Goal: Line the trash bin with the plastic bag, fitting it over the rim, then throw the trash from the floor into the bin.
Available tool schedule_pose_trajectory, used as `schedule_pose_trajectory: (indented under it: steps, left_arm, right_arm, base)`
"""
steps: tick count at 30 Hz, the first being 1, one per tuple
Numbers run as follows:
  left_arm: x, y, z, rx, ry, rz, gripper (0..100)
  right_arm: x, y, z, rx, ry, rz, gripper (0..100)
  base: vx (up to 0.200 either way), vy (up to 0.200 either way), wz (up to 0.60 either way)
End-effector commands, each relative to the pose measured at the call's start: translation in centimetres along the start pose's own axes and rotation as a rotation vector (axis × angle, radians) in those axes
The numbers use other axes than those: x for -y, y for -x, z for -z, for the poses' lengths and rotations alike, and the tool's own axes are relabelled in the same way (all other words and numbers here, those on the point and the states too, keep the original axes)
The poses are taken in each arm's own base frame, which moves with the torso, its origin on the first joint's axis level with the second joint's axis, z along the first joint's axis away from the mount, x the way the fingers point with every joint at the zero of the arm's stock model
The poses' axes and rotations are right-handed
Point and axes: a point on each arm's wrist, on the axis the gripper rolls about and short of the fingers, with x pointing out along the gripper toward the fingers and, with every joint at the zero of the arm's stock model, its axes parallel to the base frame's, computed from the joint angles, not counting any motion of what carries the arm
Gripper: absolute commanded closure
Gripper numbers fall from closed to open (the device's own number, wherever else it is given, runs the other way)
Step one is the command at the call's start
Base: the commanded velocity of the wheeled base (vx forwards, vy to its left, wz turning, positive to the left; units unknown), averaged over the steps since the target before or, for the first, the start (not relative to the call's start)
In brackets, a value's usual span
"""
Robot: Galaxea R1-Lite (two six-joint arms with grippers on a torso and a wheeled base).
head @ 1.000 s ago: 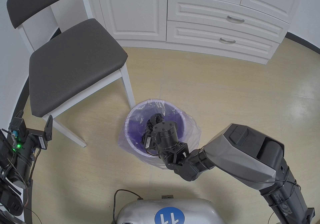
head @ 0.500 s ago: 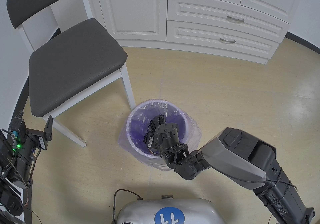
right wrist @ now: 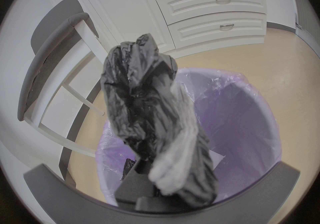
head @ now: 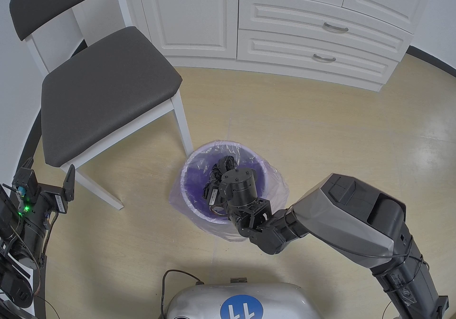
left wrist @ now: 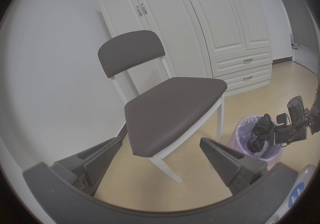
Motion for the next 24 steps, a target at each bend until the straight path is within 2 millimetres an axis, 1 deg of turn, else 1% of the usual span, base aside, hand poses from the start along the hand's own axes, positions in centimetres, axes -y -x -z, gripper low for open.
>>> schedule_pose_trajectory:
  steps: [1,5,6,11,15,21,24]
  left_arm:
    - [0.0,0.0,0.0,0.003,0.001,-0.001,0]
    - [0.0,0.0,0.0,0.0,0.0,0.0,0]
    - [0.0,0.0,0.0,0.0,0.0,0.0,0]
    - [0.0,0.0,0.0,0.0,0.0,0.0,0]
    - [0.0,0.0,0.0,0.0,0.0,0.0,0]
    - [0.0,0.0,0.0,0.0,0.0,0.0,0]
    - [0.0,0.0,0.0,0.0,0.0,0.0,0]
  right_arm:
    - [-0.3,0.2,-0.5,0.006,-0.001,-0.006,100]
    - [-0.1,0.2,-0.3,0.0,0.004,-0.001,100]
    - [0.0,0.1,-0.2,-0.002,0.006,0.0,0]
    - [1.1,-0.9,0.2,-0.007,0.007,0.015,0]
    - [1.2,-1.0,0.0,0.0,0.003,0.015,0]
    - [0.5,-0.3,-1.1,0.023,-0.004,0.007,0]
    - [0.0,0.6,-2.5,0.037,-0.009,-0.002,0]
  base:
    - [0.0,0.0,0.0]
    - [0.0,0.0,0.0]
    - [0.0,0.0,0.0]
    - [0.0,0.0,0.0]
    - [0.0,0.0,0.0]
    - [0.0,0.0,0.0]
    - [0.0,0.0,0.0]
